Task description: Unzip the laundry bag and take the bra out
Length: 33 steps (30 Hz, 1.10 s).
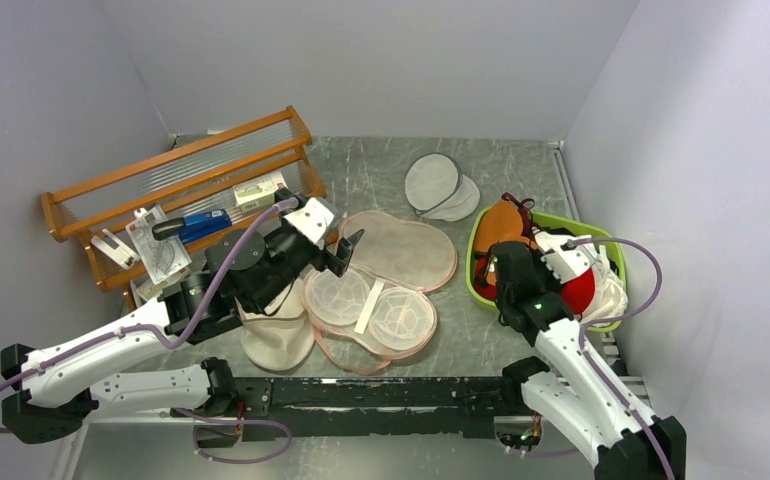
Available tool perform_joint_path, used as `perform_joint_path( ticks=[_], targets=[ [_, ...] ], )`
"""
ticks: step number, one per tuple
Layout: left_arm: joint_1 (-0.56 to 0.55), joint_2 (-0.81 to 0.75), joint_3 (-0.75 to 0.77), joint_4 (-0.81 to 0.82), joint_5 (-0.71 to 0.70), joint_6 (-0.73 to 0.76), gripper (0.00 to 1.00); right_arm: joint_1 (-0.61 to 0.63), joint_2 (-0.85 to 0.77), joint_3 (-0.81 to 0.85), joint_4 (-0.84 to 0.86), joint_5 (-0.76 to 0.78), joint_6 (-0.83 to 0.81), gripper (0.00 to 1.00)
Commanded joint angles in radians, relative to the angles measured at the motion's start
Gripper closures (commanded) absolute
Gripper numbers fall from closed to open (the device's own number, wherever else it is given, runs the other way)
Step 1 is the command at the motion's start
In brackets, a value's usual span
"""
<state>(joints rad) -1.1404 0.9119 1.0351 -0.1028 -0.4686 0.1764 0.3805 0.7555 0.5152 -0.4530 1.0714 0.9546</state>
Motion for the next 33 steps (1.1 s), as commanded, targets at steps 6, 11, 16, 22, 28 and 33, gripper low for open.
perform_joint_path(
  ticks=[6, 11, 16, 22, 28, 33],
  targets=[
    [-0.007, 0.002, 0.038, -0.008, -0.015, 0.009, 0.04, -0.114, 0.057, -0.011, 0.002, -0.049, 0.087, 1.0],
    [-0.009, 0.004, 0.039, -0.009, -0.015, 0.011, 0.04, -0.116, 0.037, 0.008, -0.04, -0.009, 0.103, 0.94],
    [-0.009, 0.01, 0.039, -0.01, -0.015, 0.012, 0.04, -0.117, 0.01, 0.026, -0.083, 0.003, 0.138, 0.81],
    [-0.009, 0.021, 0.043, -0.015, -0.008, 0.011, 0.04, -0.117, -0.088, 0.08, -0.132, 0.02, 0.142, 0.4],
    [-0.009, 0.021, 0.045, -0.017, -0.005, 0.009, 0.05, -0.116, -0.231, 0.06, 0.07, -0.114, -0.103, 0.18],
    [-0.009, 0.017, 0.044, -0.016, -0.003, 0.008, 0.05, -0.116, -0.325, -0.012, 0.317, -0.44, -0.384, 0.05]
  ],
)
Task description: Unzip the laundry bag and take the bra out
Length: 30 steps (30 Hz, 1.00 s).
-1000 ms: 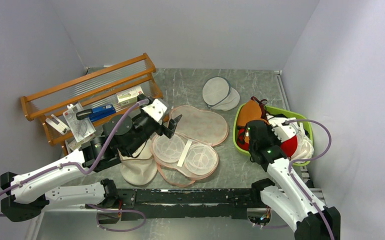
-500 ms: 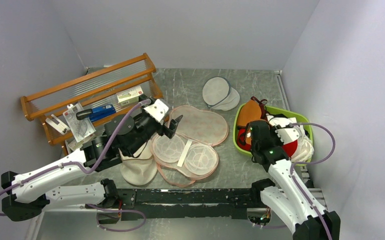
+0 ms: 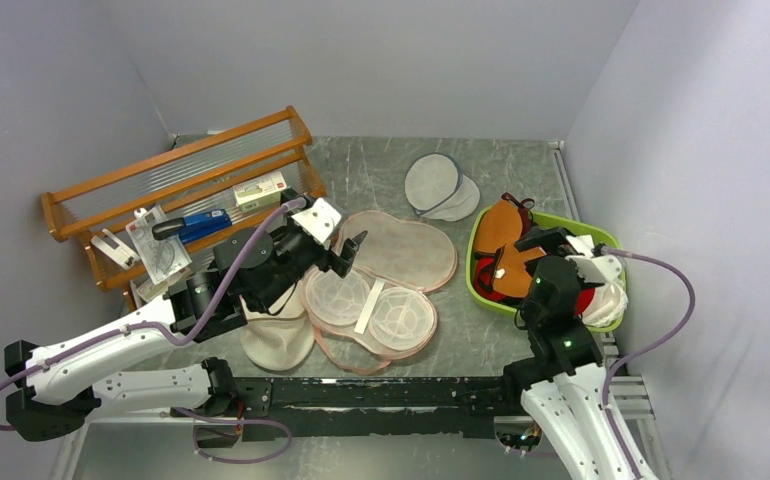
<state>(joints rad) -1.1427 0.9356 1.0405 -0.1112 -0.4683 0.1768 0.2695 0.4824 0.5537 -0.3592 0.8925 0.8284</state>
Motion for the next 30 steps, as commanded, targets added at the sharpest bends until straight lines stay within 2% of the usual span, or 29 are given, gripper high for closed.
perform_joint_path(
  ticks=[1, 4, 8, 13, 16, 19, 25, 30],
  targets=[
    [-0.008, -0.007, 0.039, -0.008, -0.004, 0.009, 0.05, -0.006, -0.062, -0.059, 0.26, -0.335, -0.32, 0.03],
    [-0.009, -0.012, 0.039, -0.006, -0.006, 0.009, 0.05, -0.005, -0.054, -0.074, 0.361, -0.61, -0.444, 0.0],
    [-0.008, -0.017, 0.038, -0.004, -0.004, 0.009, 0.05, -0.004, 0.087, -0.032, 0.403, -0.961, -0.53, 0.0],
    [-0.012, -0.017, 0.038, -0.005, -0.012, 0.011, 0.05, -0.002, 0.398, 0.097, 0.307, -1.205, -0.551, 0.0],
    [-0.015, -0.017, 0.036, -0.005, -0.015, 0.013, 0.05, 0.01, 0.577, 0.167, 0.249, -1.261, -0.562, 0.0],
    [-0.019, -0.014, 0.038, -0.006, -0.018, 0.014, 0.05, 0.063, 0.716, 0.239, 0.171, -1.167, -0.577, 0.0],
    [-0.025, -0.012, 0.036, -0.005, -0.029, 0.02, 0.04, 0.246, 0.96, 0.404, -0.006, -0.666, -0.591, 0.0],
    [-0.031, -0.009, 0.038, -0.009, -0.04, 0.025, 0.04, 0.255, 1.163, 0.546, -0.112, -0.421, -0.568, 0.18]
  ],
)
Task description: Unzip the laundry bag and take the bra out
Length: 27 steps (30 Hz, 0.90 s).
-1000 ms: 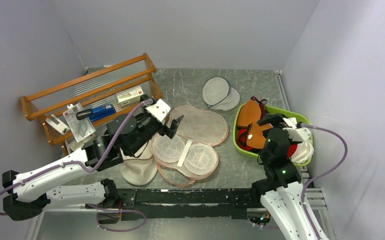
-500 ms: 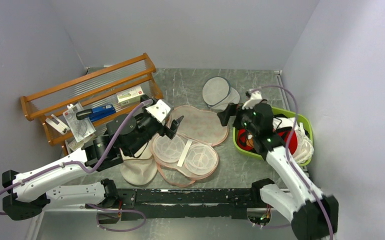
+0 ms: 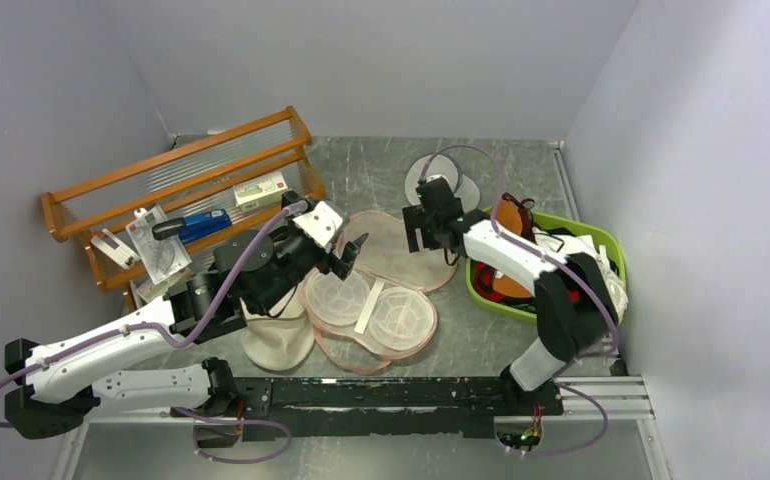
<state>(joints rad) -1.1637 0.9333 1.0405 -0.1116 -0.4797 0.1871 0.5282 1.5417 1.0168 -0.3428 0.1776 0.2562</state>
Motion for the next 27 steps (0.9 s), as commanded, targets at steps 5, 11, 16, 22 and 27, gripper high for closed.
perform_joint_path(
  ticks=[5, 11, 16, 22, 27],
  targets=[
    [-0.013, -0.005, 0.041, -0.013, -0.022, 0.014, 0.05, -0.004, 0.189, 0.147, -0.131, 0.393, -0.011, 0.32],
    [-0.016, -0.007, 0.042, -0.014, -0.025, 0.017, 0.05, -0.029, 0.284, 0.195, -0.101, 0.355, -0.039, 0.57],
    [-0.019, -0.008, 0.042, -0.014, -0.029, 0.018, 0.05, -0.056, 0.338, 0.213, -0.07, 0.337, -0.047, 0.6],
    [-0.023, -0.006, 0.045, -0.019, -0.028, 0.018, 0.05, -0.106, 0.378, 0.225, -0.045, 0.256, -0.05, 0.67],
    [-0.025, -0.009, 0.047, -0.02, -0.031, 0.018, 0.05, -0.167, 0.362, 0.183, 0.019, -0.016, -0.04, 0.67]
  ],
)
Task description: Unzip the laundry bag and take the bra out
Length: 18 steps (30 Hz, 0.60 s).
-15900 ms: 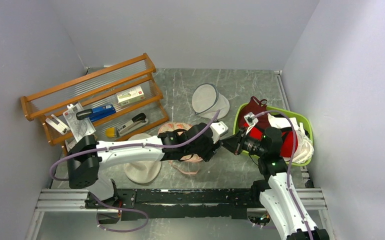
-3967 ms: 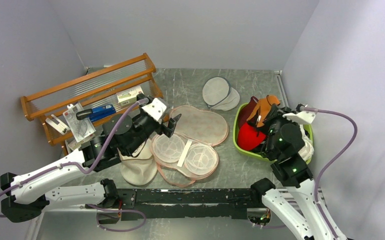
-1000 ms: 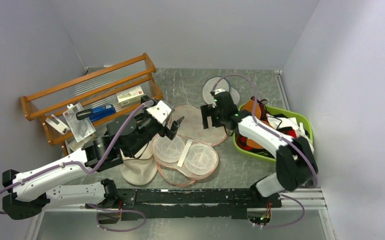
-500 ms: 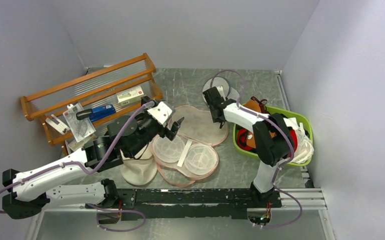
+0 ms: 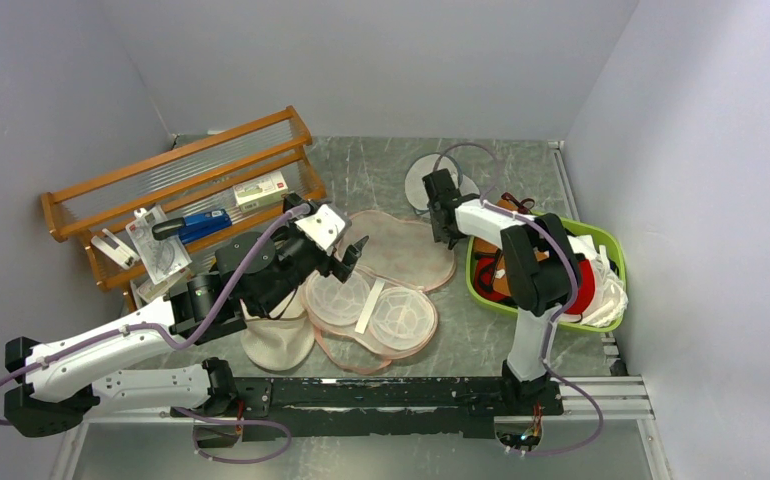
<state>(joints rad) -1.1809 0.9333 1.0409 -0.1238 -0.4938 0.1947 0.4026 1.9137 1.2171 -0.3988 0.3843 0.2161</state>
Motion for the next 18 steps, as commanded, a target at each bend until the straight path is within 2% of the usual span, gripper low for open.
perform_joint_path(
  ticks=[1, 4, 7, 13, 18],
  targets=[
    [-0.009, -0.01, 0.047, -0.009, -0.018, 0.011, 0.05, -0.062, -0.016, -0.038, 0.093, -0.289, 0.006, 0.68],
    [-0.011, -0.013, 0.046, -0.008, -0.018, 0.01, 0.05, -0.093, -0.017, -0.07, 0.13, -0.415, 0.025, 0.69],
    [-0.013, -0.013, 0.045, -0.009, -0.019, 0.01, 0.05, -0.096, 0.001, -0.069, 0.124, -0.412, 0.027, 0.75],
    [-0.015, -0.008, 0.049, -0.012, -0.019, 0.01, 0.05, -0.095, -0.012, -0.05, 0.102, -0.413, 0.016, 0.99],
    [-0.017, -0.009, 0.048, -0.01, -0.022, 0.011, 0.05, -0.096, -0.151, -0.073, 0.14, -0.436, 0.003, 1.0]
  ],
)
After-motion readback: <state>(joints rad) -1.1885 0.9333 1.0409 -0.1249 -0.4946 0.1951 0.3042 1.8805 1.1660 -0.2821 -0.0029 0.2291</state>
